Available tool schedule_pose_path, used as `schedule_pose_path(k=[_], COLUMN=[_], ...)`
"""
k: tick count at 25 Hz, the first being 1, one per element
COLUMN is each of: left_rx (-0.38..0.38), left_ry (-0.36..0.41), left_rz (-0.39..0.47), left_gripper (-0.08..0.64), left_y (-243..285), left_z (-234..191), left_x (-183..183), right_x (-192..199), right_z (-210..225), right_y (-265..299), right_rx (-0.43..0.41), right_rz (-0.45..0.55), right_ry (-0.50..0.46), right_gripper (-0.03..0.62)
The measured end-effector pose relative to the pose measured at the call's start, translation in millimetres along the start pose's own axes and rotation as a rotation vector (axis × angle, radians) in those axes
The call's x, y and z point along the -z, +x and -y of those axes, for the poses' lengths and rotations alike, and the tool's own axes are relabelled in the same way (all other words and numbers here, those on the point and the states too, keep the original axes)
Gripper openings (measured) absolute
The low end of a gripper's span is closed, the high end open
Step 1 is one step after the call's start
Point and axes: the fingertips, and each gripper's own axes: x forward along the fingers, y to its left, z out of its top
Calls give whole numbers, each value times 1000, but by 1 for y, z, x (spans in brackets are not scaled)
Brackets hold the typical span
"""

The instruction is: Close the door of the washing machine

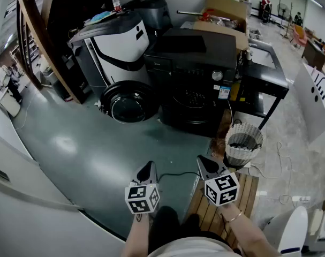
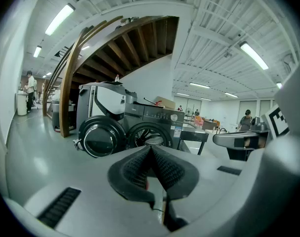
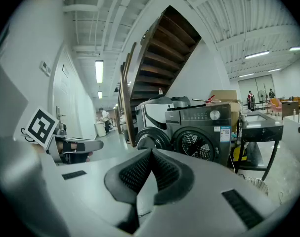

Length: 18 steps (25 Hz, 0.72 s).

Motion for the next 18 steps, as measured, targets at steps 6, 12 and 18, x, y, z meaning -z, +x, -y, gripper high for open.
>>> schedule_pose_path(k=[6,12,18], left_rx=[6,-33,-93], left_ry=[12,12,4], left_rz=[16,24,-2], left_gripper=[21,23,25], left_y=[-7,-16,-19], left_z=[38,52,44], left_x=[-4,-4,1], right_x=[-1,-7,-14], right_z=[18,24,36], right_y=[-30,-49,-49], right_rx=[-8,-46,-53], right_rz=[8,47,61], right_ry=[-1,-6,11], right_gripper=[5,6,8])
